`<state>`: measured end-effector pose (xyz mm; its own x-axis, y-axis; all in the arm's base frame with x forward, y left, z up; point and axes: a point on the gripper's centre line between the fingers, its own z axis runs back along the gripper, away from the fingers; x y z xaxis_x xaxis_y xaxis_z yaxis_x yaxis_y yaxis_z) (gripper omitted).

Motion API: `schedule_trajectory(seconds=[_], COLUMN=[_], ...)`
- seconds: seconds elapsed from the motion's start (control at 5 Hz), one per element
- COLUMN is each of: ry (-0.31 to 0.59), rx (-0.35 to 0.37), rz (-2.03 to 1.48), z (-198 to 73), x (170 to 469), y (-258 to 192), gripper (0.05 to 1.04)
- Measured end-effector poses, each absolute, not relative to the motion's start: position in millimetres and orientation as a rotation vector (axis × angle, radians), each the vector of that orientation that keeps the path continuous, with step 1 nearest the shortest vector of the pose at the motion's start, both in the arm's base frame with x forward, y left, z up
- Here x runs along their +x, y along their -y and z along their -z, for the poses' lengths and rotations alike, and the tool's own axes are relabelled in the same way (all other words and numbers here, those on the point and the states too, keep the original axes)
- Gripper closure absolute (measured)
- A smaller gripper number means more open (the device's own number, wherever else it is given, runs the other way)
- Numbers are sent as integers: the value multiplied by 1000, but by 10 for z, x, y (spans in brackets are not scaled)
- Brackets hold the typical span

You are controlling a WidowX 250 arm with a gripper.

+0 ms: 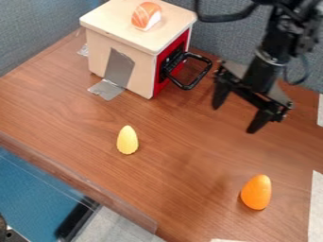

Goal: Il ouvre le tiroir

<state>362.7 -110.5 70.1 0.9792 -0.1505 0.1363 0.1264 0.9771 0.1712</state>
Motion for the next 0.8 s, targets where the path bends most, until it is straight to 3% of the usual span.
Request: schedule_trajectory(seconds=[0.4,0.8], ry=[264,281], rx=[288,361], rz=[223,132], z=[-531,-517], x=[4158,4613], y=[1232,862], gripper=[82,82])
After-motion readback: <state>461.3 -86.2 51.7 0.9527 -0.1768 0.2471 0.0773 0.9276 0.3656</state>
